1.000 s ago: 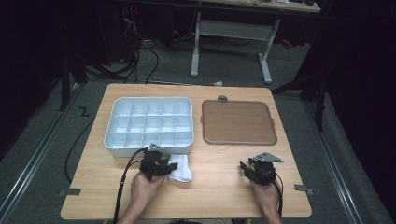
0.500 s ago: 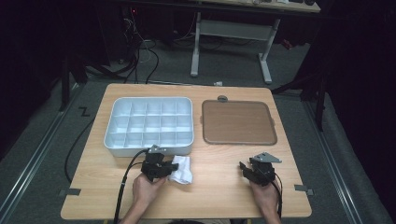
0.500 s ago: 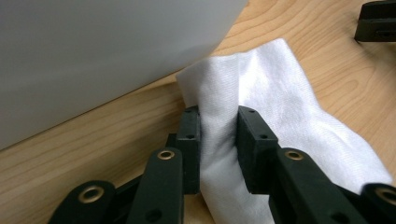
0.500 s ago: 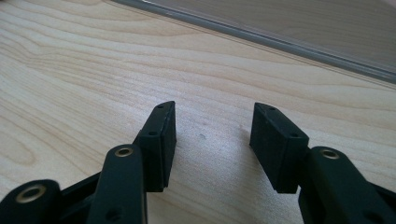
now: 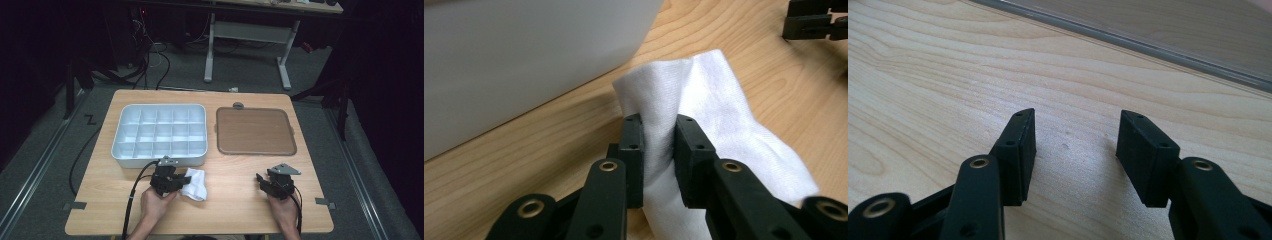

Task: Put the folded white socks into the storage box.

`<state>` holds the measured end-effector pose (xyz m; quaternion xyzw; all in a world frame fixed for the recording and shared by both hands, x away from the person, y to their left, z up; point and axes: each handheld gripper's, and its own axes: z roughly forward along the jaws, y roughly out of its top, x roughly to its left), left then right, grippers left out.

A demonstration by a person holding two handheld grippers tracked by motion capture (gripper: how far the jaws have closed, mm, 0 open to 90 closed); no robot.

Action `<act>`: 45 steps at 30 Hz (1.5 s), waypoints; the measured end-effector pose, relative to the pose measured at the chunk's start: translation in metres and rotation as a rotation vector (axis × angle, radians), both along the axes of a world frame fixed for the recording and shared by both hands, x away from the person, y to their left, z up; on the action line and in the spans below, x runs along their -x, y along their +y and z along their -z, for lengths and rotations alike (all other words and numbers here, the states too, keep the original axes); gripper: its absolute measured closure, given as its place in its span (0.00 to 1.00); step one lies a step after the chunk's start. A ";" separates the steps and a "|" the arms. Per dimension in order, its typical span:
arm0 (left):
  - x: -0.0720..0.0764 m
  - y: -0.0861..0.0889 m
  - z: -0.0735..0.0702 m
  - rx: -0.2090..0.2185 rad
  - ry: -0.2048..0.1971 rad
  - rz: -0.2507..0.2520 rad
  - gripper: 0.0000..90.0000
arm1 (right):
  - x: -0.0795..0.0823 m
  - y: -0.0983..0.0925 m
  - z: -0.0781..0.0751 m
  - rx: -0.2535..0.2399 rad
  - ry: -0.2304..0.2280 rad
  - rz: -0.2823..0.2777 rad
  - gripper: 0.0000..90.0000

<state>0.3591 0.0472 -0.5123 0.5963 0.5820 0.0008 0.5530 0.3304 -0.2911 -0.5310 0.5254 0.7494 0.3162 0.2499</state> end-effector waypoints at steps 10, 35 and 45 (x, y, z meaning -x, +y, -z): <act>0.006 0.002 -0.014 0.026 -0.025 0.020 0.86 | 0.000 0.000 0.000 0.001 0.000 0.001 0.56; 0.014 0.007 -0.040 0.055 -0.073 0.045 0.87 | -0.002 -0.002 0.000 -0.016 0.009 -0.003 0.53; 0.015 0.007 -0.052 0.073 -0.094 0.056 0.87 | -0.002 -0.001 0.000 -0.019 0.014 -0.003 0.51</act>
